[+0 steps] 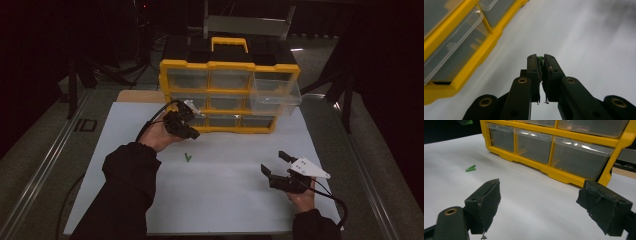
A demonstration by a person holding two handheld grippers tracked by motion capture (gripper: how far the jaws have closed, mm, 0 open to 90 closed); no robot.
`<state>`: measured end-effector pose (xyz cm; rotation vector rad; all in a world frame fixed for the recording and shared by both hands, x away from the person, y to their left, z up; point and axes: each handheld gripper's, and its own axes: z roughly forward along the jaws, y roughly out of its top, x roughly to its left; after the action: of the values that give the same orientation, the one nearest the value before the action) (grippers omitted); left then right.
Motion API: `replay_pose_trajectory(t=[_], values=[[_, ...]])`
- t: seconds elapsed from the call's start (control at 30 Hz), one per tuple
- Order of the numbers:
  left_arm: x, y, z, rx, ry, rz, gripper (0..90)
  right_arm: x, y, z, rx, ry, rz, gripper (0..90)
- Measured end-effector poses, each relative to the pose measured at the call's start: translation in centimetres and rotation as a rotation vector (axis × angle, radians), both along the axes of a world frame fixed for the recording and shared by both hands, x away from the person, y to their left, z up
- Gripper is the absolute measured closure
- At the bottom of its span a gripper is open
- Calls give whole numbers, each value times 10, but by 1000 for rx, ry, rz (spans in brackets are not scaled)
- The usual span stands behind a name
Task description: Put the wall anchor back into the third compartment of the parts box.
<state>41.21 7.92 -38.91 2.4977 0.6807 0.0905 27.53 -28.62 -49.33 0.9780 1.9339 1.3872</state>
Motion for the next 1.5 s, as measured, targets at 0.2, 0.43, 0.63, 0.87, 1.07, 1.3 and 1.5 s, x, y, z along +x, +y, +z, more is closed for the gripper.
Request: replay_pose_trajectory(t=[0.2,0.43,0.63,0.87,1.07,1.3,1.5], values=[[1,-4,9,-10,-19,-30,849,0,0,0,-1,-1,3,160],[1,-9,17,-19,-34,-39,849,0,0,0,-2,-1,4,161],[1,-15,24,-23,-34,-65,850,0,0,0,0,-3,8,160],[1,-21,35,-50,-50,-99,849,0,-1,0,5,-3,6,160],[3,-24,47,-69,-62,-123,849,0,-1,1,7,-4,6,160],[6,-28,65,-74,-85,-145,849,0,-1,0,8,-1,7,160],[12,-28,80,-87,-92,-146,849,0,-1,1,12,-2,6,160]])
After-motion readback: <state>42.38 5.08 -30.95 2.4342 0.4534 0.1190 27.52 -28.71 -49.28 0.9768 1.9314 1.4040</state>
